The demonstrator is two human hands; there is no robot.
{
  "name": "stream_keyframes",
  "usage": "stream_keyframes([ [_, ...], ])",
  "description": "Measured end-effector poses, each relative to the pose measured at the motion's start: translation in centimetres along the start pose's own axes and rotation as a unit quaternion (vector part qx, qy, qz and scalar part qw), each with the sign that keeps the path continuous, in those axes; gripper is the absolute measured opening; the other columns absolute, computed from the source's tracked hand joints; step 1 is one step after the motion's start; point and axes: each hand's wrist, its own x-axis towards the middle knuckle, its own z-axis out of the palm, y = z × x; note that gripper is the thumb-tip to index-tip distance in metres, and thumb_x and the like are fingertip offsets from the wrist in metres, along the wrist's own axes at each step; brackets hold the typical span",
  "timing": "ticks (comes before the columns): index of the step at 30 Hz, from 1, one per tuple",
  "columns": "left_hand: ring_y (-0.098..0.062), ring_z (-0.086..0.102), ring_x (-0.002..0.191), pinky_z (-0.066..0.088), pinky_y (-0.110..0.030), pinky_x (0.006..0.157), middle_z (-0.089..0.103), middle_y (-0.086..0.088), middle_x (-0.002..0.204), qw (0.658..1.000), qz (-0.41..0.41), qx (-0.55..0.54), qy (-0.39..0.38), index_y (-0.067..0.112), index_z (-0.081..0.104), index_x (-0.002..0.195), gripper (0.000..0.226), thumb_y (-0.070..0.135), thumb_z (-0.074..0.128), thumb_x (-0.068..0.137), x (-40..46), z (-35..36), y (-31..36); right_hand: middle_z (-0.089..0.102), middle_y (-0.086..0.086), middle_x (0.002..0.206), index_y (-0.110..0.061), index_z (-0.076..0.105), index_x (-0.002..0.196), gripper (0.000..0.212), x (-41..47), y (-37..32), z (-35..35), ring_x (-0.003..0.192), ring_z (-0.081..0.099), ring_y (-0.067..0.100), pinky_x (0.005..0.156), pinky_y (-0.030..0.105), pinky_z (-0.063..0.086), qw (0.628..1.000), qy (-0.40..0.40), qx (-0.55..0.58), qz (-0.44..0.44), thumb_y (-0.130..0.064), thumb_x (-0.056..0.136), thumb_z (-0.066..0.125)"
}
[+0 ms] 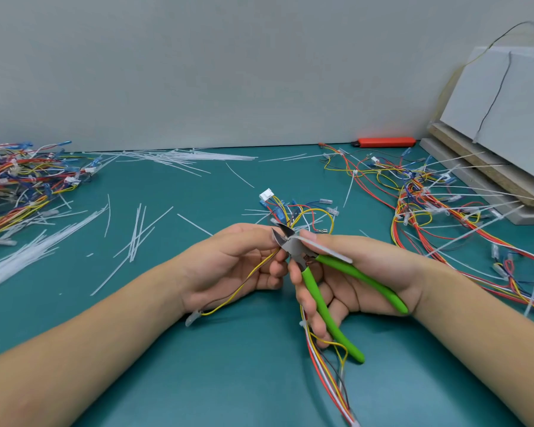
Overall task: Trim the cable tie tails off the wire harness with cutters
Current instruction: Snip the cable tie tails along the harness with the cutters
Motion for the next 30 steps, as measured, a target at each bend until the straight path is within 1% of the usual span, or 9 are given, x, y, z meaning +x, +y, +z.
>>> stream_keyframes([
  [6,-0.011,0.055,0.072,0.046,-0.026,0.076,0.063,-0.004,0.081,1.000,-0.007,-0.007,-0.009,0.016,0.072,0.084,0.014,0.029,0.068,0.087,0.00,-0.15,-0.03,0.068,0.017,0.089,-0.012,0.067,0.101,0.048,-0.01,0.01,-0.03,0.076,0.073,0.034,0.073,0.046,0.061,1.000,0.001,0.002,-0.004,-0.058,0.097,0.057],
  [10,-0.012,0.054,0.072,0.046,-0.027,0.076,0.061,-0.002,0.079,1.000,-0.001,-0.004,-0.003,0.017,0.073,0.083,0.017,0.032,0.079,0.080,0.01,-0.17,-0.01,0.067,0.016,0.087,-0.012,0.067,0.100,0.047,-0.01,-0.01,0.06,0.073,0.072,0.033,0.073,0.045,0.061,1.000,0.002,0.000,-0.006,-0.058,0.098,0.055],
  [12,-0.012,0.054,0.072,0.046,-0.027,0.076,0.060,-0.002,0.078,1.000,0.000,-0.007,-0.002,0.017,0.073,0.082,0.017,0.032,0.080,0.078,-0.03,-0.20,-0.05,0.065,0.014,0.084,-0.013,0.066,0.098,0.046,-0.01,-0.06,0.22,0.070,0.070,0.031,0.073,0.046,0.061,1.000,0.001,-0.004,-0.007,-0.058,0.098,0.055],
  [14,-0.010,0.055,0.070,0.047,-0.025,0.073,0.060,-0.002,0.079,1.000,0.003,-0.023,-0.002,0.016,0.073,0.085,0.013,0.028,0.077,0.081,-0.02,-0.29,-0.10,0.061,0.011,0.078,-0.015,0.066,0.095,0.046,-0.02,-0.15,0.49,0.062,0.064,0.027,0.069,0.043,0.061,1.000,0.006,-0.016,-0.012,-0.060,0.098,0.055],
  [16,-0.009,0.055,0.068,0.049,-0.024,0.071,0.060,0.000,0.078,0.999,0.006,-0.036,-0.004,0.014,0.072,0.088,0.014,0.027,0.076,0.083,0.01,-0.39,-0.13,0.053,0.009,0.072,-0.017,0.062,0.092,0.045,-0.04,-0.27,0.71,0.053,0.054,0.022,0.060,0.038,0.060,0.999,0.017,-0.027,-0.018,-0.061,0.098,0.053],
  [19,-0.008,0.056,0.068,0.050,-0.023,0.070,0.060,0.000,0.076,0.999,0.006,-0.033,-0.011,0.013,0.070,0.089,0.016,0.028,0.075,0.085,0.01,-0.49,-0.10,0.045,0.006,0.068,-0.018,0.056,0.091,0.045,-0.15,-0.40,0.92,0.048,0.045,0.017,0.054,0.034,0.058,0.999,0.012,-0.030,-0.021,-0.060,0.103,0.047],
  [22,-0.009,0.056,0.068,0.050,-0.023,0.070,0.061,-0.001,0.077,0.999,0.005,-0.034,-0.017,0.013,0.071,0.088,0.017,0.028,0.077,0.083,-0.02,-0.34,-0.07,0.047,0.008,0.069,-0.017,0.057,0.092,0.045,-0.21,-0.30,0.87,0.049,0.049,0.019,0.055,0.036,0.059,1.000,0.003,-0.022,-0.018,-0.060,0.100,0.051],
  [26,-0.014,0.053,0.072,0.048,-0.025,0.072,0.059,-0.009,0.082,1.000,0.006,-0.016,-0.010,0.013,0.071,0.088,0.019,0.029,0.077,0.082,0.03,-0.19,-0.13,0.062,0.013,0.079,-0.014,0.065,0.097,0.045,-0.18,-0.34,0.51,0.062,0.066,0.026,0.070,0.047,0.063,1.000,-0.004,-0.015,-0.004,-0.056,0.098,0.050],
  [30,-0.014,0.053,0.072,0.047,-0.025,0.072,0.061,-0.008,0.081,1.000,0.004,-0.009,-0.014,0.013,0.071,0.087,0.023,0.033,0.079,0.080,-0.02,-0.14,0.00,0.066,0.014,0.083,-0.014,0.067,0.099,0.044,-0.19,-0.21,0.28,0.067,0.069,0.029,0.071,0.046,0.062,1.000,0.000,-0.011,-0.008,-0.055,0.099,0.052],
])
